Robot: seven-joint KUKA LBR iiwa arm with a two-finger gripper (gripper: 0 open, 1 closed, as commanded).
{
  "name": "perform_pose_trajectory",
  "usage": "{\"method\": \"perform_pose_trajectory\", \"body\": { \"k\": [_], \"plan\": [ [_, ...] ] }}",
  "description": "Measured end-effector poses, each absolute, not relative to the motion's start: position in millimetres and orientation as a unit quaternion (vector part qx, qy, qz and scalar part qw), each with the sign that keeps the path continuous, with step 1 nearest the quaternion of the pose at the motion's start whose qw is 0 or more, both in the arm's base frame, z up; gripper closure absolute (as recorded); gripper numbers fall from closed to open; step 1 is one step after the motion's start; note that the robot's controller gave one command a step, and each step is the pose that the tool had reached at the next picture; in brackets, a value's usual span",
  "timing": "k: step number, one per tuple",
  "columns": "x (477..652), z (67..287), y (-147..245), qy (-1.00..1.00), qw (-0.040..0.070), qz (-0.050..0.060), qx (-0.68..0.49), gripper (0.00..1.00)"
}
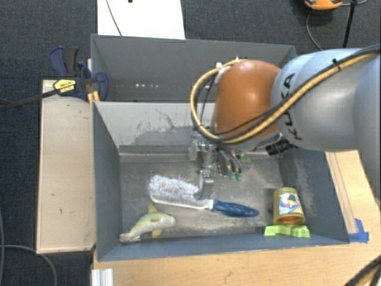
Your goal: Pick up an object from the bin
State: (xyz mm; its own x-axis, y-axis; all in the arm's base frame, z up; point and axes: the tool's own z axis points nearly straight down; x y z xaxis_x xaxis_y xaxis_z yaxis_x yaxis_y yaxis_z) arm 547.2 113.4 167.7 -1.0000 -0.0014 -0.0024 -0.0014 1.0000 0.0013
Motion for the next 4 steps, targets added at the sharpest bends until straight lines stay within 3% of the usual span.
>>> {"method": "perform_pose_trajectory", "body": {
  "k": [1, 2, 4],
  "plan": [
    [550.3, 138, 126, 0.999, 0.005, 0.001, -0.033, 0.00],
    [559.4, 98, 131, 0.991, 0.000, 0.001, -0.132, 0.00],
    [517.2, 73, 128, 0.971, 0.001, 0.001, -0.241, 0.00]
  ]
}}
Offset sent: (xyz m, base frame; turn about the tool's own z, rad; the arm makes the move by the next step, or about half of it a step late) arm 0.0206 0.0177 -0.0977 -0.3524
